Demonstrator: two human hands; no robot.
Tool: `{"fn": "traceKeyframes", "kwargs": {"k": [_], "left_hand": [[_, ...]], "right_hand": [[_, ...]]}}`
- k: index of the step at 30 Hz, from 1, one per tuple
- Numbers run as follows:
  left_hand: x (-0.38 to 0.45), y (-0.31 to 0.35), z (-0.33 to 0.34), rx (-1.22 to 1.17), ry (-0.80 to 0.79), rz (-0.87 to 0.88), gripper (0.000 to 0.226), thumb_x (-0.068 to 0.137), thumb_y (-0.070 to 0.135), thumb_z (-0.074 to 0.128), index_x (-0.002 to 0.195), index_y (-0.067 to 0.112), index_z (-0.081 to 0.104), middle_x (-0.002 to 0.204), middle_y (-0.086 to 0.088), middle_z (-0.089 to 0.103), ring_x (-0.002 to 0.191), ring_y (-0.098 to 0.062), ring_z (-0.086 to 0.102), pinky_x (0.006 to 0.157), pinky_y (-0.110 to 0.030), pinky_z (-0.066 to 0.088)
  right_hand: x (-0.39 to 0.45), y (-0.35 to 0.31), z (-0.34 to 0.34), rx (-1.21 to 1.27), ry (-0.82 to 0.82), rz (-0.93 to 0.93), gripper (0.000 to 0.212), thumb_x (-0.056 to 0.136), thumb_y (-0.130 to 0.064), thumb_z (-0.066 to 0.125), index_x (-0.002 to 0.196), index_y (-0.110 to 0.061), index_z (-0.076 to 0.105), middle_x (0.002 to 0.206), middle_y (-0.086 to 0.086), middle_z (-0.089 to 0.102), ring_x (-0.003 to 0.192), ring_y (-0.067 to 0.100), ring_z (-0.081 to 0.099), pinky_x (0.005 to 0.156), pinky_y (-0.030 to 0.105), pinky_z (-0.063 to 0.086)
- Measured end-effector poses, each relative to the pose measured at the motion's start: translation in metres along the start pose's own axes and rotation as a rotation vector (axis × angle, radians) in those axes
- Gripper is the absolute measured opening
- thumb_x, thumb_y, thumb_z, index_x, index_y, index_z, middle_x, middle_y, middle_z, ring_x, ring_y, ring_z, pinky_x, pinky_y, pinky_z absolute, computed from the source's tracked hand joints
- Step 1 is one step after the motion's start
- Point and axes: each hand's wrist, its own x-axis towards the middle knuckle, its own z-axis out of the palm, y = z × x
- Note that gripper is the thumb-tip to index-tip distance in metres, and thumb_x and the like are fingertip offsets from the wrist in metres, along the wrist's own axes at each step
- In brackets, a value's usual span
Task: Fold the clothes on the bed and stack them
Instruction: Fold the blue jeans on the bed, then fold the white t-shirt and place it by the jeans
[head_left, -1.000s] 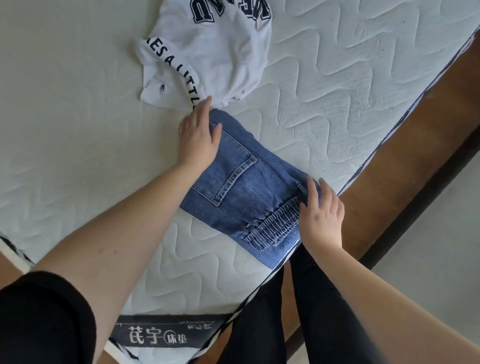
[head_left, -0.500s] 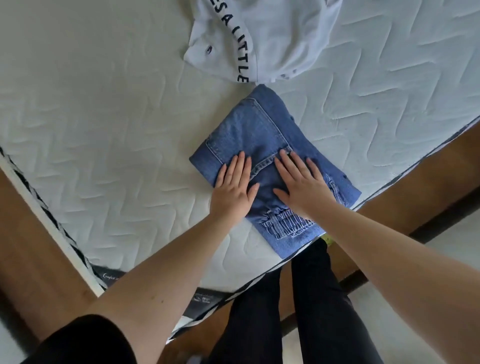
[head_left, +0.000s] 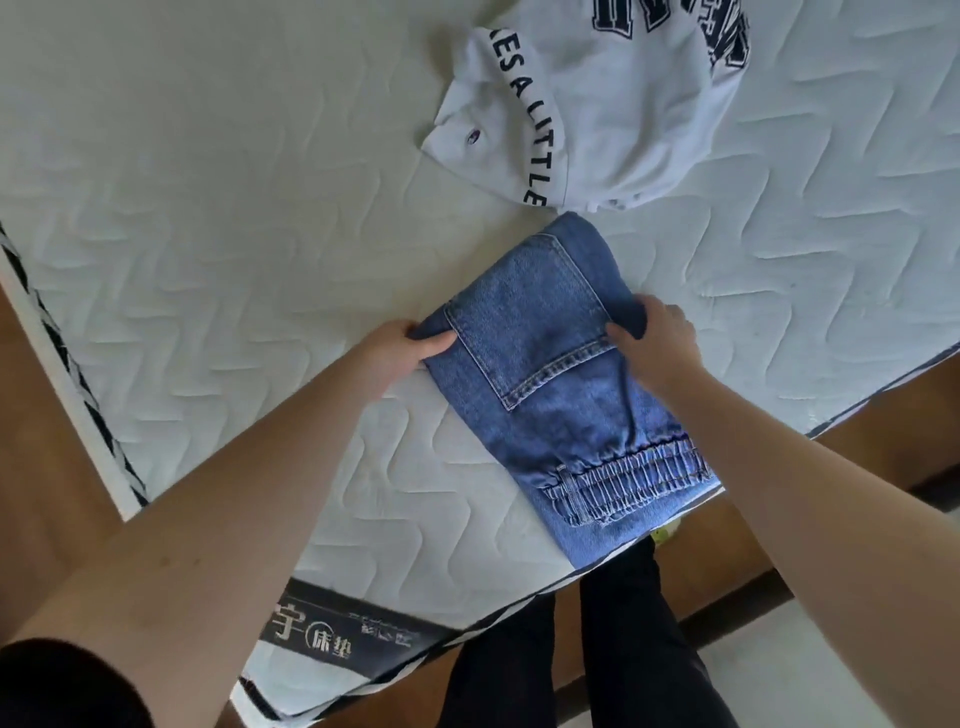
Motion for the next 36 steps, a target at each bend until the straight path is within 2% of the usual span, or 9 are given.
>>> {"fn": "traceKeyframes", "kwargs": {"k": [3, 6, 9, 14, 17, 22, 26, 30, 36], "left_hand": [[0.011, 0.01, -0.009, 0.253, 0.043, 0.107, 0.028, 0.085, 0.037, 0.075, 0.092, 0.015, 0.059, 0.091, -0.003, 0.065, 0.087, -0.025, 0.067, 0.078, -0.041, 0.059], [0.011, 0.02, -0.004, 0.499, 0.236, 0.261, 0.027, 0.088, 0.031, 0.072, 0.097, 0.011, 0.057, 0.087, -0.005, 0.06, 0.084, -0.025, 0.059, 0.061, -0.03, 0.035], [-0.002, 0.021, 0.017, 0.521, 0.4, 0.305, 0.032, 0.094, 0.025, 0.063, 0.119, 0.006, 0.056, 0.107, -0.015, 0.062, 0.099, -0.032, 0.058, 0.075, -0.033, 0.038], [-0.038, 0.016, 0.07, 0.834, 0.548, 0.4, 0.056, 0.095, 0.021, 0.053, 0.148, 0.015, 0.039, 0.145, -0.019, 0.042, 0.134, -0.036, 0.039, 0.108, -0.048, 0.035], [-0.064, 0.008, 0.112, 0.979, 0.324, 0.46, 0.057, 0.098, 0.03, 0.045, 0.152, 0.02, 0.032, 0.161, -0.013, 0.022, 0.147, -0.029, 0.021, 0.119, -0.048, 0.02], [-0.12, -0.005, 0.187, 1.106, 0.022, 0.374, 0.065, 0.102, 0.038, 0.036, 0.157, 0.012, 0.012, 0.165, -0.013, 0.004, 0.149, -0.032, 0.013, 0.118, -0.045, 0.023], [-0.167, 0.005, 0.213, 1.144, -0.037, 0.367, 0.063, 0.1, 0.036, 0.042, 0.154, 0.014, 0.021, 0.163, -0.013, 0.014, 0.148, -0.032, 0.018, 0.116, -0.045, 0.027], [-0.22, 0.038, 0.216, 1.171, -0.051, 0.494, 0.044, 0.098, 0.031, 0.046, 0.139, 0.017, 0.043, 0.141, -0.007, 0.045, 0.13, -0.027, 0.043, 0.102, -0.042, 0.039], [-0.294, 0.092, 0.224, 1.235, -0.079, 0.737, 0.039, 0.098, 0.028, 0.043, 0.134, 0.013, 0.046, 0.129, -0.006, 0.05, 0.122, -0.025, 0.045, 0.101, -0.038, 0.038]], "right_hand": [[0.009, -0.001, -0.004, 0.173, -0.039, 0.038, 0.045, 0.092, -0.026, 0.065, 0.134, -0.016, 0.05, 0.125, 0.008, 0.063, 0.105, 0.032, 0.061, 0.09, 0.046, 0.052], [0.004, 0.004, -0.005, 0.137, 0.017, -0.003, 0.044, 0.092, -0.019, 0.064, 0.133, -0.019, 0.05, 0.124, 0.008, 0.062, 0.104, 0.031, 0.06, 0.087, 0.041, 0.051], [-0.017, 0.009, 0.001, -0.216, 0.185, -0.263, 0.057, 0.092, -0.007, 0.056, 0.144, -0.022, 0.041, 0.137, 0.012, 0.049, 0.121, 0.034, 0.047, 0.101, 0.046, 0.038], [-0.067, 0.041, 0.011, -0.186, 0.272, -0.563, 0.046, 0.093, -0.004, 0.058, 0.139, -0.009, 0.053, 0.144, 0.012, 0.05, 0.13, 0.034, 0.048, 0.106, 0.05, 0.041], [-0.096, 0.076, 0.015, -0.384, 0.083, -0.539, 0.05, 0.099, -0.023, 0.054, 0.147, -0.014, 0.044, 0.155, 0.006, 0.037, 0.145, 0.029, 0.03, 0.114, 0.047, 0.029], [-0.142, 0.118, 0.006, -0.752, -0.202, -0.44, 0.065, 0.104, -0.038, 0.031, 0.156, -0.022, -0.004, 0.163, -0.003, -0.016, 0.151, 0.017, -0.01, 0.121, 0.035, 0.008], [-0.171, 0.115, -0.031, -0.768, -0.291, -0.378, 0.065, 0.103, -0.035, 0.032, 0.157, -0.021, -0.002, 0.165, -0.001, -0.007, 0.151, 0.016, 0.001, 0.121, 0.036, 0.012], [-0.214, 0.102, -0.082, -0.685, -0.191, -0.335, 0.066, 0.102, -0.033, 0.034, 0.156, -0.023, -0.003, 0.165, -0.001, -0.002, 0.151, 0.017, 0.006, 0.12, 0.035, 0.014], [-0.28, 0.102, -0.166, -0.599, 0.024, -0.335, 0.066, 0.101, -0.038, 0.038, 0.157, -0.027, 0.003, 0.164, -0.001, 0.009, 0.149, 0.019, 0.016, 0.12, 0.036, 0.015]]}}
